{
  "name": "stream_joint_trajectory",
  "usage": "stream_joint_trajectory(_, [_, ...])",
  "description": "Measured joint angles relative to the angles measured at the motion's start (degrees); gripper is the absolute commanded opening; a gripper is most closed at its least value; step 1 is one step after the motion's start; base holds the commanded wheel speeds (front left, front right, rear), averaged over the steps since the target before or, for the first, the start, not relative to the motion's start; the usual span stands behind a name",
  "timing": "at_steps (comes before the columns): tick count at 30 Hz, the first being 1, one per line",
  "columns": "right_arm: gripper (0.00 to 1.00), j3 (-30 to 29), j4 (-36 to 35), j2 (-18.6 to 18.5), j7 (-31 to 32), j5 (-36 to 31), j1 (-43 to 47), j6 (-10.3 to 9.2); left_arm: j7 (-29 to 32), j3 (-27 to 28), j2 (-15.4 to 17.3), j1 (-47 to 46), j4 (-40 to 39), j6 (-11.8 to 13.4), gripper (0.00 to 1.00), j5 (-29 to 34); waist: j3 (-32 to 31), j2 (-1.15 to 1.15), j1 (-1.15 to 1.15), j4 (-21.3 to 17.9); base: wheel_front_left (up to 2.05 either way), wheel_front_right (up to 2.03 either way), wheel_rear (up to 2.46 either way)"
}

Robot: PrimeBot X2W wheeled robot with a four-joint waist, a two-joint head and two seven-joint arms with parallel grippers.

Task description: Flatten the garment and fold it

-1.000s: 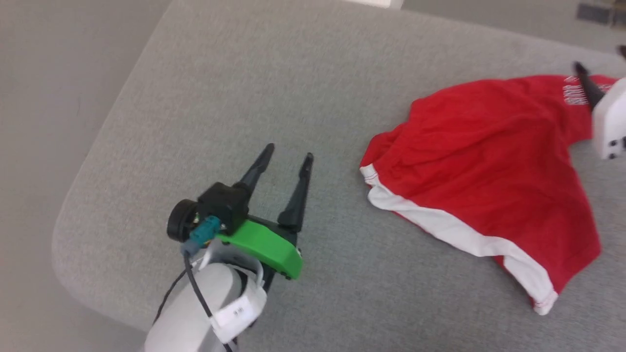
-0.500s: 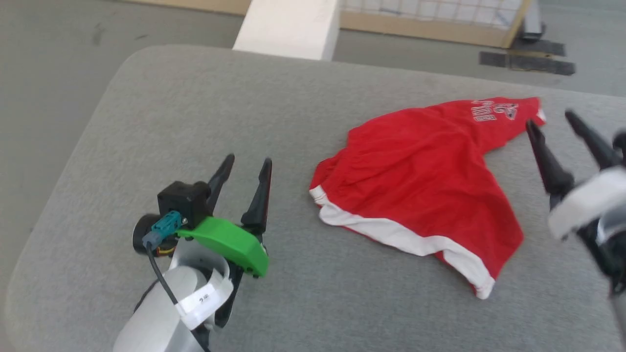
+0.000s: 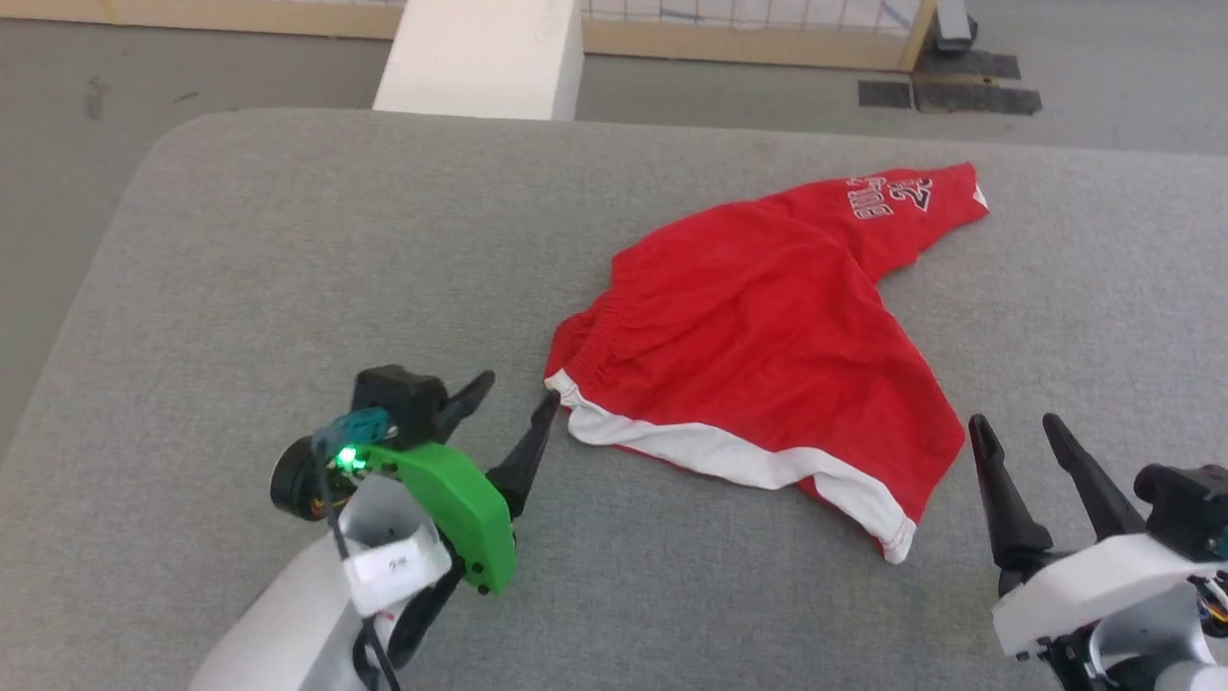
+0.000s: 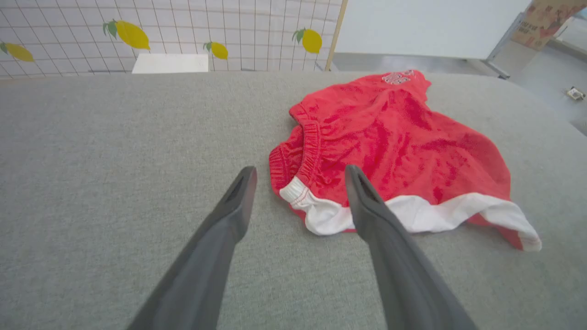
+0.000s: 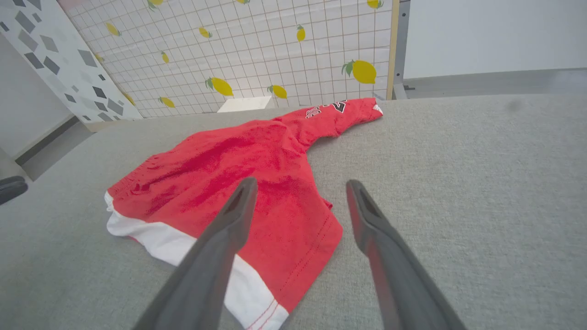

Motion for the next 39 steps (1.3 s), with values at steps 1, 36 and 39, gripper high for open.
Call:
stream_joint_trajectory(1, [1.0, -0.15, -1.08, 0.24, 0.67, -0.27, 0.6, 0.0, 2.29, -0.55, 0.68, -0.73, -0.03, -0.68, 1.0, -0.22, 0.4, 0.0, 0.0, -0.25, 0.0, 0.0, 0.0])
stream_joint_trajectory(36, [1.0, 0.23, -6.24, 0.97, 3.96, -1.69, 2.55, 0.0, 26.94, -6.91, 6.21, -17.7, 4.75, -6.98, 0.0, -4.95, 11.19, 0.0, 0.01, -5.31, 0.0, 0.0, 0.0])
stream_joint_trajectory(39, [1.0, 2.86, -6.21, 0.49, 6.89, -1.42, 3.15, 0.0, 26.13, -6.84, 5.8, -17.28, 3.46, -5.67, 0.0, -4.98, 10.46, 0.0, 0.01, -4.96, 0.0, 0.0, 0.0])
